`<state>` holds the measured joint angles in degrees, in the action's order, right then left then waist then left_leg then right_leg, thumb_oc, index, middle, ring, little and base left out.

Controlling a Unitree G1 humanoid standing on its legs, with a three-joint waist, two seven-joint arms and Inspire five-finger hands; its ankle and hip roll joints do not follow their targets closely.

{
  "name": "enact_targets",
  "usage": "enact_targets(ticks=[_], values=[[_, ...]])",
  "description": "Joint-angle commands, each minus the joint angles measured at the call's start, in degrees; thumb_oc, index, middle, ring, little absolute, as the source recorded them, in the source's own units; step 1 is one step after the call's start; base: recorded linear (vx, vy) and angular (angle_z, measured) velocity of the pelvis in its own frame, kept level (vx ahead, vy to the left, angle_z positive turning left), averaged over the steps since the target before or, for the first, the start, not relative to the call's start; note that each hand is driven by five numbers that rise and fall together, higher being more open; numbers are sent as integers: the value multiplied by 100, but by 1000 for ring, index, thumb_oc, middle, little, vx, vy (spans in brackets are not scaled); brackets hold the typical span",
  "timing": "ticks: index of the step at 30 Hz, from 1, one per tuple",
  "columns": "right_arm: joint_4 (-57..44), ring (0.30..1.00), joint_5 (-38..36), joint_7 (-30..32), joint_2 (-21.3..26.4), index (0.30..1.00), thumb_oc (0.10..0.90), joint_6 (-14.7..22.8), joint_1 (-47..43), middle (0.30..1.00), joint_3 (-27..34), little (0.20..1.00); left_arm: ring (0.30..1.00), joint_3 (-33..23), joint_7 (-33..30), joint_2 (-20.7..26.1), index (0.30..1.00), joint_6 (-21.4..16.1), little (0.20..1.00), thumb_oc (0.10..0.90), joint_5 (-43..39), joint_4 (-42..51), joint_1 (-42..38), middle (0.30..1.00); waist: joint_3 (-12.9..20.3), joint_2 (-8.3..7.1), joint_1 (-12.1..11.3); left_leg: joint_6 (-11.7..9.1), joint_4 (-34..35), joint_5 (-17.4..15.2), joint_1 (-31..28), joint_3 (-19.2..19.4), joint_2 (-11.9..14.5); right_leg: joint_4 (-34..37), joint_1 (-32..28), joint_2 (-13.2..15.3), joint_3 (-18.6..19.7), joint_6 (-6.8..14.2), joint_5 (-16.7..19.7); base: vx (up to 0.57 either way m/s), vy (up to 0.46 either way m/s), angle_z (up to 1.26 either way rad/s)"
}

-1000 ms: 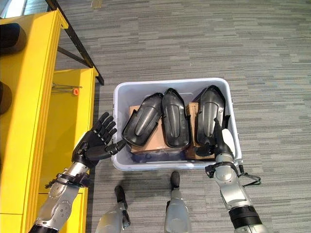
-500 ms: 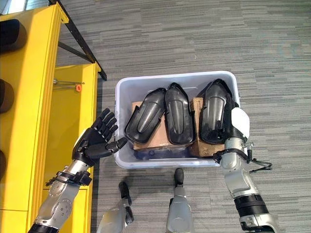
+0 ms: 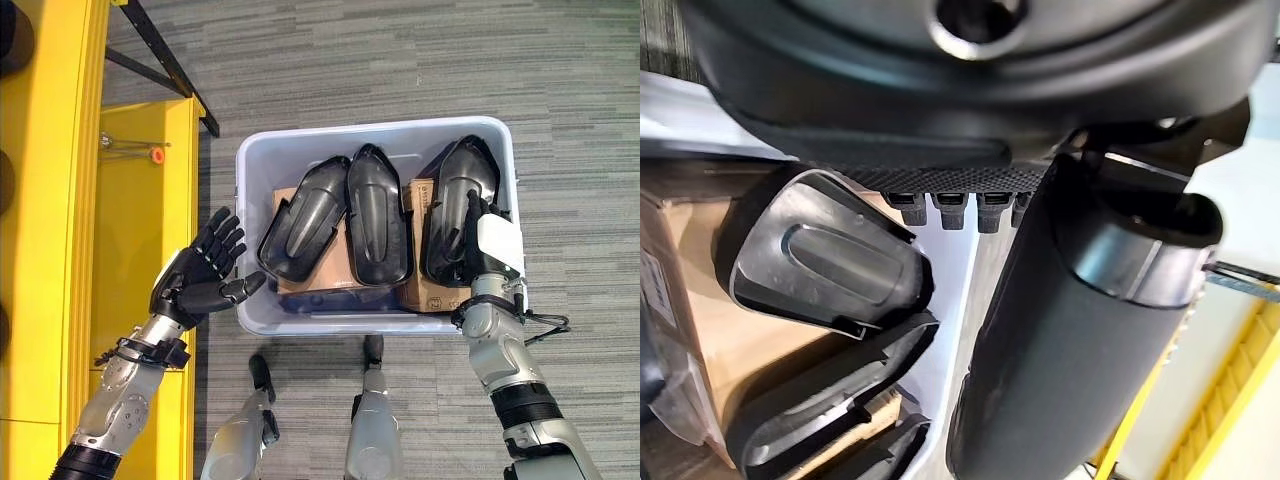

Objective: Move parts from the plastic box to the shelf.

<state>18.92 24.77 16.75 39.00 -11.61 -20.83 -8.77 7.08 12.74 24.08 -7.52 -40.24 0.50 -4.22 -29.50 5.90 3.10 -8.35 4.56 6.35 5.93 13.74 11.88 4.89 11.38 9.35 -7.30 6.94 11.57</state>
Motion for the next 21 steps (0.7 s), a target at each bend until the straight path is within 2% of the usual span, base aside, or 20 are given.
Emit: enact_targets(ticks=[1,4,8,13,15,19,21], values=[[-213,1000,345,240,473,1000,900,212,-747,1000,-28,1000,1000,-95,44,225,1000,-419,1000,900,-130,457,-199,1000,162,-242,31,105,44,-43,-6,113,-93,-371,-45,18,-77,153,-557,0,0,0],[-448,1000,276,237,482,1000,900,264,-649,1000,5,1000,1000,-123,8,213,1000,-434,1000,900,-108,498,-174,1000,107,-241,66,110,44,-23,26,131,-90,-488,20,6,-73,133,-616,0,0,0],[-1026,1000,274,475,372,1000,900,513,-265,1000,247,1000,1000,-233,-83,198,1000,-463,1000,900,-209,627,-38,1000,66,-245,147,114,44,-22,28,141,-75,-576,57,5,-45,125,-669,3,28,-1],[-1521,1000,378,460,267,1000,900,636,15,1000,375,1000,1000,-278,108,91,1000,-503,1000,900,-509,661,86,1000,52,-241,217,126,44,-51,28,178,-77,-594,89,-1,0,125,-688,-3,12,-1],[-1636,1000,442,413,234,1000,900,528,33,1000,387,1000,1000,-297,136,54,1000,-536,1000,900,-503,652,85,1000,36,-242,231,130,44,-51,42,190,-77,-609,113,0,10,114,-690,-19,29,-7],[-1679,1000,-13,926,174,1000,900,791,133,1000,431,1000,1000,-296,153,16,1000,-666,1000,900,-543,658,147,1000,6,-222,261,134,44,-65,7,212,-86,-589,73,14,20,124,-704,-3,7,-1],[-1908,1000,-408,1632,70,1000,900,1224,233,1000,596,1000,1000,-309,174,-41,1000,-690,1000,900,-650,749,217,1000,7,-194,286,138,44,-77,-31,214,-96,-566,36,14,37,118,-705,27,48,-1]])
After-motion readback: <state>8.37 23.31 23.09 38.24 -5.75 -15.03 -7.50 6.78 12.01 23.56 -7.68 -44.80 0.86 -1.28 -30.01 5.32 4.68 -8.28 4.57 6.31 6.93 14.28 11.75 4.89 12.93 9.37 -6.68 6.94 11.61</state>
